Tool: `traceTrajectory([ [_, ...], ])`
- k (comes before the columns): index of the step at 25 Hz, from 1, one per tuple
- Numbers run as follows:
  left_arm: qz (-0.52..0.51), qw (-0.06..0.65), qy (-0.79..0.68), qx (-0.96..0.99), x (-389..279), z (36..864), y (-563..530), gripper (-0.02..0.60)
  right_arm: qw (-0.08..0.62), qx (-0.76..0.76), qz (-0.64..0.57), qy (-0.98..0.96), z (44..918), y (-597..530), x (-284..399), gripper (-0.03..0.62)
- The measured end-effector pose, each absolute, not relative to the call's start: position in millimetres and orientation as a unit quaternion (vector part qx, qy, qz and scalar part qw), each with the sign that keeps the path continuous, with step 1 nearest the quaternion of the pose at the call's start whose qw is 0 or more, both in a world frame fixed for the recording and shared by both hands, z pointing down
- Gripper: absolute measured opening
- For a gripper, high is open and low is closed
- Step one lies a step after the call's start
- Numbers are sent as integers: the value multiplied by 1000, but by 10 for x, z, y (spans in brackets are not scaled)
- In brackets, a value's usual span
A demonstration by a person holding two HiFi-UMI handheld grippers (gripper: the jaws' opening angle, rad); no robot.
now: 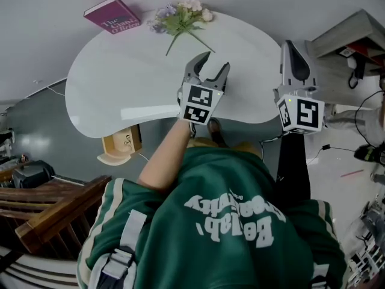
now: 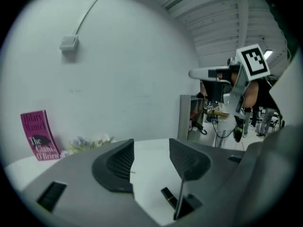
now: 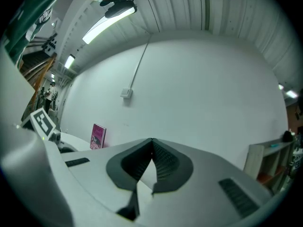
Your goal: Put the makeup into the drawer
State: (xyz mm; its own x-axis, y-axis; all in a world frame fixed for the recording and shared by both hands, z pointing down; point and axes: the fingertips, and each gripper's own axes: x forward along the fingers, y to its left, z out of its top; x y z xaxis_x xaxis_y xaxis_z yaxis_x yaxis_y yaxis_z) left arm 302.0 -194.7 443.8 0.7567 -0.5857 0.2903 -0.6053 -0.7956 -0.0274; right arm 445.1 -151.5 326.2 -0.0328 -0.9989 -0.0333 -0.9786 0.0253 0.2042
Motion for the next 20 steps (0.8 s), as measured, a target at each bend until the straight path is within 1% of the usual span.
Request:
traceTrajectory([
  [3, 193, 78, -293, 933, 3102, 4972, -1797, 244, 61, 694, -84, -712, 3267, -1519, 4480, 9],
  [6, 235, 106, -272, 927, 3163, 5436, -1637, 253, 61, 695, -79, -712, 3302, -1529, 4482, 9],
  [11, 299, 126, -255, 911, 3198, 6021, -1461, 270, 68, 693, -78, -714, 3347, -1517, 4487, 9],
  [15, 345, 141, -257, 892, 3142, 6375, -1417, 270, 72, 694, -76, -713, 3353, -1523, 4511, 9],
  [17, 353, 136, -262, 888, 3116, 6466, -1400, 268, 74, 693, -74, -713, 3367, -1527, 4508, 9],
  [18, 351, 132, -265, 889, 3112, 6469, -1403, 256, 75, 692, -74, -714, 3374, -1532, 4506, 9],
  [19, 348, 130, -266, 890, 3110, 6464, -1407, 138, 75, 691, -73, -715, 3381, -1538, 4505, 9],
  [20, 346, 129, -264, 891, 3110, 6460, -1407, 112, 75, 690, -72, -716, 3389, -1544, 4502, 9],
])
